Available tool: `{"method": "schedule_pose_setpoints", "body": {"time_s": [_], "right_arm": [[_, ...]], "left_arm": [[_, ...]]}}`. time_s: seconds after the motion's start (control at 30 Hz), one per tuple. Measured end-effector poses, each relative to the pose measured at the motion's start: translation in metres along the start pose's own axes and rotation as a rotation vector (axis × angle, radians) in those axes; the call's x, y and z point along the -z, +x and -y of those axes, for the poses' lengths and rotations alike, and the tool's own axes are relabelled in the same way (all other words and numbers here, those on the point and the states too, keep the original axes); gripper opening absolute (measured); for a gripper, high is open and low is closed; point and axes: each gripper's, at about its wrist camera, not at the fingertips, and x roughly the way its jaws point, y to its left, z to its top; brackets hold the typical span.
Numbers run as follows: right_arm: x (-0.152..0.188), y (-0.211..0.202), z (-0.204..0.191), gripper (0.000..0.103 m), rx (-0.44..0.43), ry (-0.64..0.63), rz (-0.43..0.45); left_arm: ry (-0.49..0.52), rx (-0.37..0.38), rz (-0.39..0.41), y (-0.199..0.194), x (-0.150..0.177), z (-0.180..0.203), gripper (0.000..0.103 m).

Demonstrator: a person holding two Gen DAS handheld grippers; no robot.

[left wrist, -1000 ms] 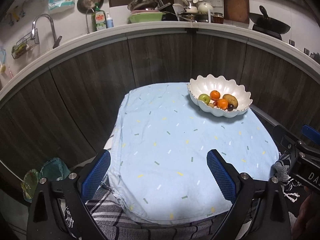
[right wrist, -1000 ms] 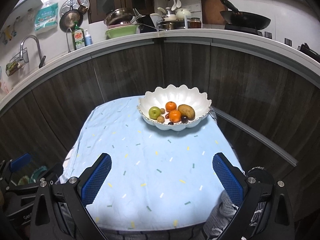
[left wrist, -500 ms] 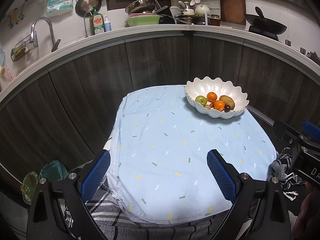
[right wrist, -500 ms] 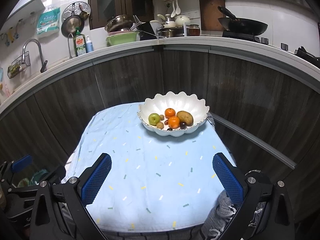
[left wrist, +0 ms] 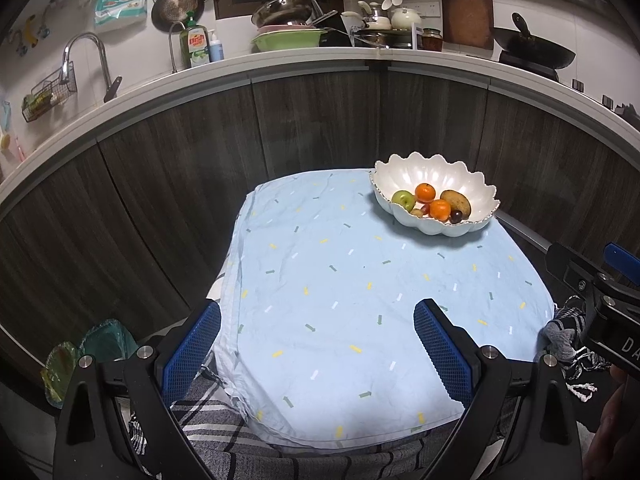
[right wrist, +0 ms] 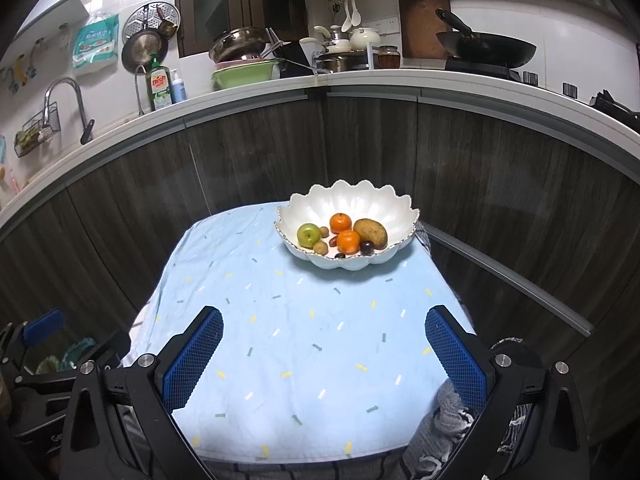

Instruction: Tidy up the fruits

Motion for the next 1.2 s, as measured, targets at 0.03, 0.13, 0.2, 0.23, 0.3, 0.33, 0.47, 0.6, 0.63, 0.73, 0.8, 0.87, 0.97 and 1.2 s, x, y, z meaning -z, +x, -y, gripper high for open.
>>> {"method": "schedule_pose_setpoints", "body": {"time_s": [0.03, 0.13, 0.2, 0.23, 0.3, 0.33, 0.47, 0.6, 0.63, 0.73, 0.8, 0.87, 0.97, 1.2], "right_arm": [[0.0001, -0.0001, 0.0000, 0.102, 0.001, 0.002, 0.001], [0.0000, 0.0000, -0.0002, 0.102, 0.001, 0.001, 0.001], [-0.0002, -0.0001, 0.0000, 0.102, 0.002, 0.003, 0.001], [-0.0001, 0.0002, 0.0000, 0.102, 0.002, 0.004, 0.001], [0.0004, 0.0008, -0.0001, 0.102, 0.001, 0.004, 0.001], [0.0003, 0.0007, -0.0005, 0.102, 0.002, 0.006, 0.001], [0.0001, 0.0009, 0.0004, 0.102, 0.001, 0.004, 0.002], [0.0001, 0.0024, 0.0008, 0.102, 0.001, 0.007, -0.003], [0.0003, 0.0029, 0.0010, 0.102, 0.001, 0.007, -0.003], [0.0003, 0.0029, 0.0012, 0.102, 0.000, 0.007, -0.002], [0.0004, 0.0029, 0.0012, 0.102, 0.000, 0.007, -0.003], [0.0001, 0.0034, 0.0011, 0.102, 0.000, 0.009, -0.005], [-0.0002, 0.0051, 0.0016, 0.102, 0.000, 0.013, -0.008], [0.0006, 0.0068, 0.0019, 0.102, -0.003, 0.011, -0.013]], "left_arm": [[-0.001, 0.000, -0.002, 0.0005, 0.0002, 0.0000, 0.099], [-0.004, 0.002, -0.005, 0.0020, 0.0006, -0.0011, 0.099], [-0.003, 0.002, -0.005, 0.0024, 0.0007, -0.0016, 0.099], [-0.002, 0.003, -0.005, 0.0024, 0.0008, -0.0013, 0.099], [-0.001, 0.004, -0.006, 0.0029, 0.0011, -0.0020, 0.099], [-0.001, 0.004, -0.006, 0.0030, 0.0010, -0.0021, 0.099], [0.000, 0.010, -0.011, 0.0040, 0.0013, -0.0008, 0.099], [0.001, 0.014, -0.017, 0.0056, 0.0013, -0.0011, 0.099], [0.001, 0.015, -0.018, 0.0059, 0.0013, -0.0013, 0.099], [0.003, 0.015, -0.017, 0.0063, 0.0008, -0.0011, 0.099], [0.007, 0.016, -0.016, 0.0061, 0.0007, -0.0003, 0.099], [0.009, 0.016, -0.014, 0.0058, 0.0008, 0.0001, 0.099], [0.010, 0.017, -0.017, 0.0065, 0.0006, 0.0013, 0.099], [0.010, 0.022, -0.027, 0.0094, 0.0003, 0.0003, 0.099]]}}
